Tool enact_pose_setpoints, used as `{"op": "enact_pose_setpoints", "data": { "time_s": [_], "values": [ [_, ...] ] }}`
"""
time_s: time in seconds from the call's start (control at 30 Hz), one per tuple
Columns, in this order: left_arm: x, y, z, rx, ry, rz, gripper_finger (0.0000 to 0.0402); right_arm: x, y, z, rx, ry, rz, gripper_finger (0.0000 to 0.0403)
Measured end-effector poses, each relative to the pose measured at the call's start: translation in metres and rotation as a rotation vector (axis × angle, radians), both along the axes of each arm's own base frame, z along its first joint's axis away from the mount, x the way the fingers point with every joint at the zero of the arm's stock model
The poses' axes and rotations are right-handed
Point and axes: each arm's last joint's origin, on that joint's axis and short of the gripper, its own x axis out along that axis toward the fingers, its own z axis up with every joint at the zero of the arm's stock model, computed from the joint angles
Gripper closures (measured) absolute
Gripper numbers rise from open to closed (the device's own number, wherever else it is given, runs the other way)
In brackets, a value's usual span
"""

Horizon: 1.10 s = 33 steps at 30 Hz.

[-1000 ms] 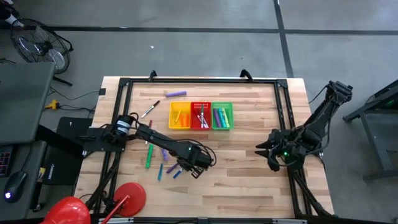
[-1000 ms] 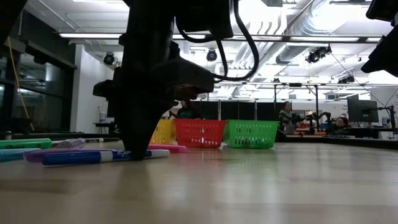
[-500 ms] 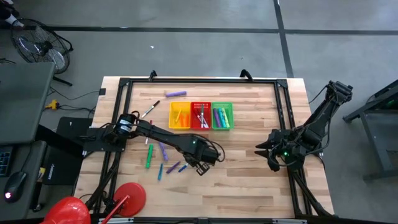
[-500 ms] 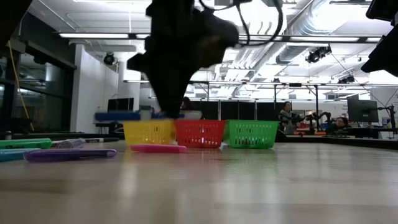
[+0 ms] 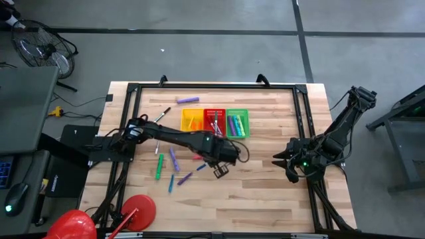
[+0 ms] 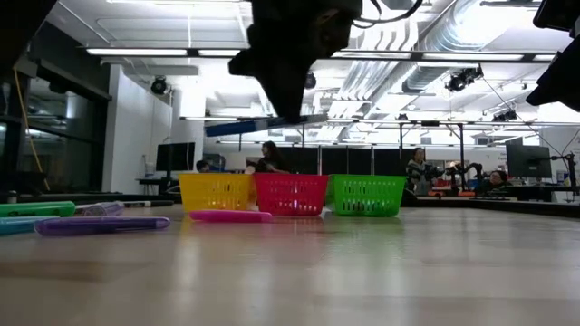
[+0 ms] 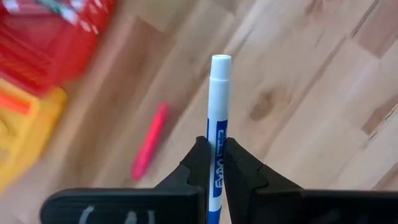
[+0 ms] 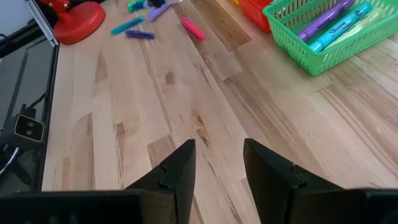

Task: Pick & Place Markers
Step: Put the blue marker into the red bin

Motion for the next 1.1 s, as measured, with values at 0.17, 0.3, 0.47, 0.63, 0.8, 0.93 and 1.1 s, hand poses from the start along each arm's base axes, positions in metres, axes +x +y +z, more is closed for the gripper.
{"op": "enact_pose_setpoints", "data": {
  "time_s": [0.17,0.3,0.47,0.63,0.8,0.93,1.1],
  "values": [
    [0.005,0.024,0.006,0.012,-0.018,0.004,0.0384,0.000,0.000,0.000,0.001,0.000,0.000,0.0279],
    [0.007,0.048,0.006,-0.007,-0.024,0.103,0.0385,0.000,0.000,0.000,0.007,-0.001,-0.005,0.0279],
    [0.009,0.074,0.006,-0.027,-0.040,0.221,0.0394,0.000,0.000,0.000,0.010,-0.005,-0.005,0.0279],
    [0.011,0.104,0.007,-0.039,-0.074,0.304,0.0401,0.000,0.000,0.001,0.002,-0.014,-0.015,0.0279],
    [0.010,0.124,0.007,-0.111,-0.073,0.285,0.0401,0.000,0.000,0.001,-0.002,-0.017,-0.019,0.0279],
    [0.010,0.112,0.007,-0.127,-0.062,0.233,0.0401,0.000,-0.001,0.001,-0.009,-0.017,-0.019,0.0279],
    [0.011,0.095,0.008,-0.074,-0.062,0.176,0.0401,0.002,0.000,0.001,0.013,-0.002,-0.005,0.0279]
  ]
}}
